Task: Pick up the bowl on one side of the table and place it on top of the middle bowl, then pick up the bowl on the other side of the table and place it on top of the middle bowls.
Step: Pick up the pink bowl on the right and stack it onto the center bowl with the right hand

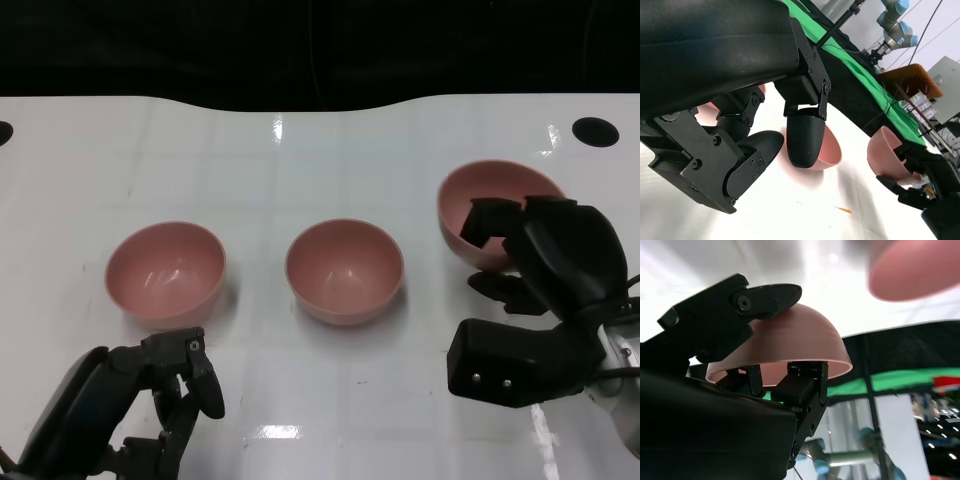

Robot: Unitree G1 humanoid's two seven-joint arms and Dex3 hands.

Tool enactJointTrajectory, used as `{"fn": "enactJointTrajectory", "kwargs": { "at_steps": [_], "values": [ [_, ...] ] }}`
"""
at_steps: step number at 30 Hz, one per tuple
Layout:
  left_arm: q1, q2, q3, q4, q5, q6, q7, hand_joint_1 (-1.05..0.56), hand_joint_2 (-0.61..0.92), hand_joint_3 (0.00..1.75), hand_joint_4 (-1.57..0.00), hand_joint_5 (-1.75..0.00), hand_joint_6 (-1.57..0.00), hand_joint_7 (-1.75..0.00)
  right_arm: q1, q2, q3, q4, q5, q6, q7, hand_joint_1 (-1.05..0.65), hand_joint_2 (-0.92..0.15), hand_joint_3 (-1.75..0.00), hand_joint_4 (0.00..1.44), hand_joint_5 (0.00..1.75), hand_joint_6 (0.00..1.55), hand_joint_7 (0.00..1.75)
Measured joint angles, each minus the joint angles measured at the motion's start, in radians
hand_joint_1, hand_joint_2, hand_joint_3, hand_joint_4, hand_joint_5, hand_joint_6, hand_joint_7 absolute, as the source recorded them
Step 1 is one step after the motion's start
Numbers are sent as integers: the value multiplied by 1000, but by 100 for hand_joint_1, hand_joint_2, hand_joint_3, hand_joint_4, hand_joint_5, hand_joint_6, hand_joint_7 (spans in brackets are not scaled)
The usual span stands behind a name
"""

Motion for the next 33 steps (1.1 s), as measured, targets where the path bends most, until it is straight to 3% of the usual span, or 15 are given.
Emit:
{"fn": "enactJointTrajectory", "kwargs": {
  "at_steps": [3,7,13,22,25,27,33],
  "values": [
    [3,0,-4,-3,-1,0,0,-8,36,142,-88,-165,-81,-147,7,3,0,-58,3,-14,2,-16,-40,-118,93,175,74,174],
    [6,0,-12,-9,6,0,0,-9,33,146,-89,-167,-82,-147,8,13,0,-116,6,-16,20,-15,-35,-129,95,175,75,175],
    [6,0,-14,-18,9,7,0,-10,33,148,-86,-169,-81,-147,-4,71,16,-163,20,-42,53,-17,-31,-137,99,175,76,175],
    [28,0,-14,-26,40,2,6,-9,31,150,-87,-169,-81,-146,-30,145,84,-144,3,-69,58,-18,-29,-134,97,175,75,175],
    [34,0,-16,-41,43,2,7,-9,32,147,-86,-169,-80,-147,-35,166,101,-121,-2,-71,65,-20,-35,-127,93,175,77,153],
    [39,0,-16,-42,44,2,7,-9,33,147,-86,-169,-80,-147,-41,178,110,-102,-3,-72,69,-18,-35,-125,93,175,80,148],
    [42,0,-16,-47,46,2,7,-9,35,145,-85,-170,-79,-147,-68,196,132,-35,-25,-75,59,-19,-26,-128,97,175,81,156]
  ]
}}
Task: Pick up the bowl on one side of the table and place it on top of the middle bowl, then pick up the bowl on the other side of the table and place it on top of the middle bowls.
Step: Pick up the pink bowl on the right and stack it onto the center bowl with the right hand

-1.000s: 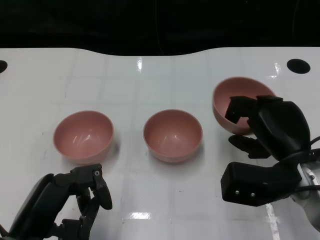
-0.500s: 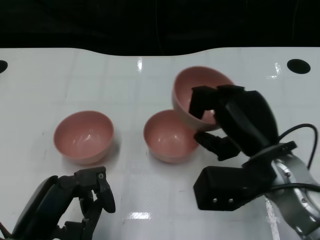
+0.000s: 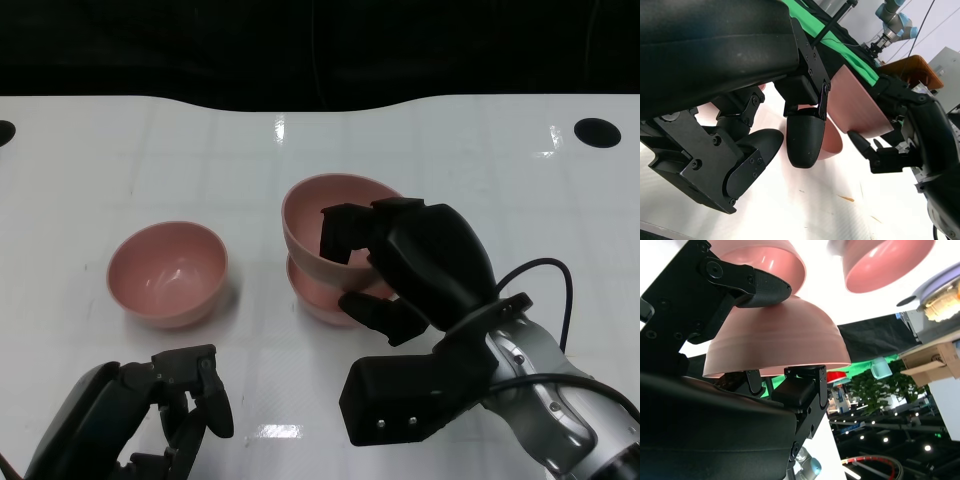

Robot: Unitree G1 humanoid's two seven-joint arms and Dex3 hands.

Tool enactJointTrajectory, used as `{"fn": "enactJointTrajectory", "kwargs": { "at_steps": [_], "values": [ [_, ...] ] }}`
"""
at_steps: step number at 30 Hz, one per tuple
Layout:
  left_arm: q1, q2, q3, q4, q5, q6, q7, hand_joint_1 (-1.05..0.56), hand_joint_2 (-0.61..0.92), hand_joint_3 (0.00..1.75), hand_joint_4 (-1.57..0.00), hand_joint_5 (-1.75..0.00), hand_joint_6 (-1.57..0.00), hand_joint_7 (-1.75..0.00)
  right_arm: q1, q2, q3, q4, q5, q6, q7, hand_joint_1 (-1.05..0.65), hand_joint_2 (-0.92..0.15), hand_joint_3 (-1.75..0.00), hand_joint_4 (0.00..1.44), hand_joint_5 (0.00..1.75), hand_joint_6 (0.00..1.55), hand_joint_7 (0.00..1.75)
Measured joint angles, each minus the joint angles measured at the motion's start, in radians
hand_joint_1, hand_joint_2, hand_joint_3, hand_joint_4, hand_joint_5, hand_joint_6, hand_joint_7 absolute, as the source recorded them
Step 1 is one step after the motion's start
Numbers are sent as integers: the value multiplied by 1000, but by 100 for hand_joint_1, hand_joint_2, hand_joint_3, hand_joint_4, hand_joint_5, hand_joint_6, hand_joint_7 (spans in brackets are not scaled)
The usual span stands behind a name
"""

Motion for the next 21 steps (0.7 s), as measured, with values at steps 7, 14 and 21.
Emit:
{"fn": "enactJointTrajectory", "kwargs": {
  "at_steps": [7,14,21],
  "values": [
    [2,-1,-5,-10,8,3,0,-10,35,144,-84,-169,-79,-147,-35,7,33,85,-37,3,-6,-20,-27,-126,99,175,76,174],
    [2,0,-8,-11,21,3,6,-10,35,144,-84,-170,-79,-147,-62,13,41,160,-46,2,-28,-19,-29,-124,99,175,73,175],
    [0,-1,-9,-13,33,7,8,-11,34,146,-85,-170,-80,-147,-108,26,71,274,-70,-1,-62,-32,-63,-55,78,124,93,38]
  ]
}}
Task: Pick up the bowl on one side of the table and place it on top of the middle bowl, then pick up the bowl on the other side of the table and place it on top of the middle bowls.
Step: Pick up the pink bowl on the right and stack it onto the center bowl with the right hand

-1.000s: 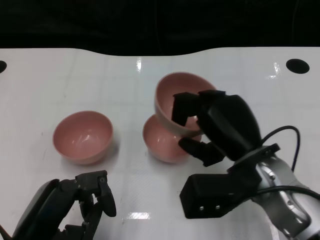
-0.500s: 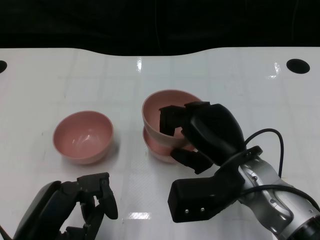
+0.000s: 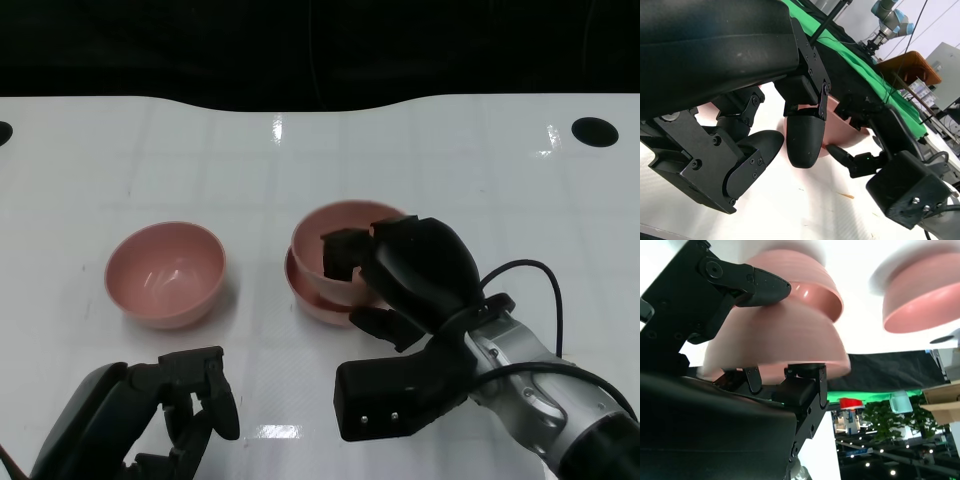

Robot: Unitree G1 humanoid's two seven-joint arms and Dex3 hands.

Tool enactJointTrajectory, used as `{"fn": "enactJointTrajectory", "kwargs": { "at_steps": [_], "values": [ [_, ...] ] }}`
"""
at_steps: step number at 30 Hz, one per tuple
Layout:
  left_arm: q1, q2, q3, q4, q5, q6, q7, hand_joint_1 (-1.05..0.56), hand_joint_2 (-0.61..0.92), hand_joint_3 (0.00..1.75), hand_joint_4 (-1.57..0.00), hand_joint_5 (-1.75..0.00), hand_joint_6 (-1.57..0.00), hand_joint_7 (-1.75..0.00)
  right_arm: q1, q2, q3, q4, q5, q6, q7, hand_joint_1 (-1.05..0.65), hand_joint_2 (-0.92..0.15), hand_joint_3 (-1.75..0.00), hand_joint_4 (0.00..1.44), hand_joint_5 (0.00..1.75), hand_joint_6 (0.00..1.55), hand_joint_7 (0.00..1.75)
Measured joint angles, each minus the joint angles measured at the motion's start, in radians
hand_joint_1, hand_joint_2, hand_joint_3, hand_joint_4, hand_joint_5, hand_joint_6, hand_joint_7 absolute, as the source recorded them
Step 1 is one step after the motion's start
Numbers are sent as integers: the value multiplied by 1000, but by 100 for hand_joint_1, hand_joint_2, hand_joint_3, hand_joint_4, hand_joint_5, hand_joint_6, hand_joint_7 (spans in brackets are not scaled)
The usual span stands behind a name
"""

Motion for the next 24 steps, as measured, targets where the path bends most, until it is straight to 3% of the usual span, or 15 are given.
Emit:
{"fn": "enactJointTrajectory", "kwargs": {
  "at_steps": [1,3,4,7,19,24],
  "values": [
    [0,0,0,-1,1,4,0,-11,34,146,-84,-170,-80,-147,-4,0,1,2,1,0,7,-33,-68,-46,77,114,96,24],
    [0,0,0,-5,2,10,0,-11,34,146,-84,-170,-80,-147,-11,0,3,5,5,0,16,-34,-70,-41,76,109,97,16],
    [0,0,0,-6,2,10,0,-10,34,146,-85,-170,-80,-147,-15,-2,4,5,6,-1,25,-43,-82,-25,61,79,83,7],
    [0,0,-3,-7,5,10,1,-10,34,146,-85,-170,-80,-147,-25,-10,21,5,5,-9,74,-56,-91,-14,44,48,65,1],
    [0,0,-7,-9,16,10,10,-10,34,146,-84,-171,-79,-148,-26,-20,43,-18,-1,12,160,-70,-92,-27,21,37,42,0],
    [-1,0,-8,-10,16,10,11,-11,35,145,-84,-171,-78,-147,7,-47,44,-101,-7,44,219,-74,-92,-34,8,37,31,0]
  ]
}}
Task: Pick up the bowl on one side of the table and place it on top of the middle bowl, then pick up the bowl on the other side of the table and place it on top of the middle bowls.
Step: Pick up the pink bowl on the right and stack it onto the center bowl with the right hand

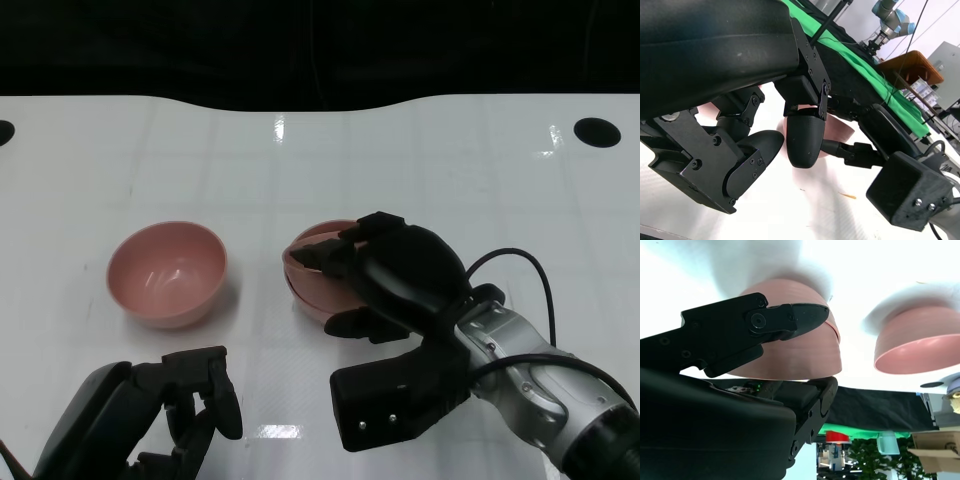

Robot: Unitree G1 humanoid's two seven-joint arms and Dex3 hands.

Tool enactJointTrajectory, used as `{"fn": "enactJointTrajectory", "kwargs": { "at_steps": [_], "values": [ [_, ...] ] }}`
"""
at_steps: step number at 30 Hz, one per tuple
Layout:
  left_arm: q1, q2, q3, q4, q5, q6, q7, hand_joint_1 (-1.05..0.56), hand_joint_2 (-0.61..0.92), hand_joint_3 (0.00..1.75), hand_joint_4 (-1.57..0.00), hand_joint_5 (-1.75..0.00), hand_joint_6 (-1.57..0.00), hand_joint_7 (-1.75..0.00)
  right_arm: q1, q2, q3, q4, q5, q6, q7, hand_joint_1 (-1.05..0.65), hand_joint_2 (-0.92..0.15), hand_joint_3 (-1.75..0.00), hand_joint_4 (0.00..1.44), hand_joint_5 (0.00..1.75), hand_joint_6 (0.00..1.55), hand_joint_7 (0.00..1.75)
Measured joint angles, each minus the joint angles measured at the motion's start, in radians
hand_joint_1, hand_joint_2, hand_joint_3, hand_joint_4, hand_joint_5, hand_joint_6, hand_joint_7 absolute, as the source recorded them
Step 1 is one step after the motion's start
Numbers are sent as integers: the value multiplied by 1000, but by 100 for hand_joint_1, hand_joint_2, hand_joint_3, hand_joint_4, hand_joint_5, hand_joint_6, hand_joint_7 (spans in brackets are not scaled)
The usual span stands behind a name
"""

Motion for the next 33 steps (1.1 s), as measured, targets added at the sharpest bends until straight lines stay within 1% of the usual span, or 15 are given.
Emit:
{"fn": "enactJointTrajectory", "kwargs": {
  "at_steps": [2,5,9,16,20,22,25,30,33],
  "values": [
    [0,0,0,-4,5,0,2,-11,35,145,-84,-171,-78,-147,27,-9,0,-33,0,4,10,-74,-92,-35,4,39,29,0],
    [0,0,-1,-10,19,1,4,-12,35,145,-83,-173,-78,-147,60,-25,0,-66,-2,5,20,-74,-92,-36,1,47,29,0],
    [0,0,-1,-12,19,7,4,-11,35,145,-83,-173,-78,-147,83,-38,0,-91,-2,14,39,-73,-92,-36,0,48,27,0],
    [0,5,0,-12,19,7,4,-11,35,145,-83,-172,-78,-148,138,-42,0,-119,-2,20,55,-71,-92,-33,0,42,26,0],
    [1,7,0,-13,18,10,4,-11,35,145,-83,-172,-78,-148,146,-42,0,-120,-2,23,62,-70,-92,-32,0,40,24,0],
    [1,9,0,-13,18,10,4,-11,35,144,-83,-172,-78,-147,147,-42,0,-120,-1,22,61,-70,-92,-35,0,35,20,0],
    [1,12,0,-13,18,10,4,-11,35,144,-83,-172,-78,-147,147,-42,-7,-120,10,11,50,-69,-92,-39,0,32,15,0],
    [-1,12,0,-12,18,9,5,-11,35,145,-84,-171,-78,-147,168,-42,-34,-149,29,-33,-21,-66,-92,-40,0,42,15,1],
    [-2,13,0,-6,18,7,5,-11,35,145,-84,-171,-78,-147,186,-43,-50,-182,41,-53,-55,-65,-92,-43,0,44,14,0]
  ]
}}
